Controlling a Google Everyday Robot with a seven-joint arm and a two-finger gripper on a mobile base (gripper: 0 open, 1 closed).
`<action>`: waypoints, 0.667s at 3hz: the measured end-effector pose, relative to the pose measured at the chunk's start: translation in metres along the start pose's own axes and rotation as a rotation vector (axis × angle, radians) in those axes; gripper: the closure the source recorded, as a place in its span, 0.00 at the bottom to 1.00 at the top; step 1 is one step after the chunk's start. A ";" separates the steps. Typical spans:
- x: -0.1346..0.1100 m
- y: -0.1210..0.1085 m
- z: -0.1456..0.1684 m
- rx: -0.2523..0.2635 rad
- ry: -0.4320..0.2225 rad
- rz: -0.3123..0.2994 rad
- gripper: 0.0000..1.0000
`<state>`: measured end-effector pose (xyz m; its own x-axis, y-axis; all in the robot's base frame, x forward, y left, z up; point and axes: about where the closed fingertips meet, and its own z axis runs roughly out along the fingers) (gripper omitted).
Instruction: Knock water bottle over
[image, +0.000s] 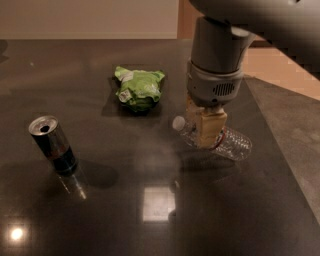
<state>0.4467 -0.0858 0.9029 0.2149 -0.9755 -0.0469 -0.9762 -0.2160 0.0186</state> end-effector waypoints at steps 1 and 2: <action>-0.007 0.004 0.004 -0.022 -0.041 0.016 0.13; -0.012 0.008 0.008 -0.043 -0.091 0.038 0.00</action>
Offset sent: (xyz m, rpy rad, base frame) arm -0.0366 0.0007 -0.0107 0.0753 0.1845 -0.0535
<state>0.4359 -0.0756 0.8954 0.1729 -0.9755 -0.1358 -0.9810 -0.1828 0.0647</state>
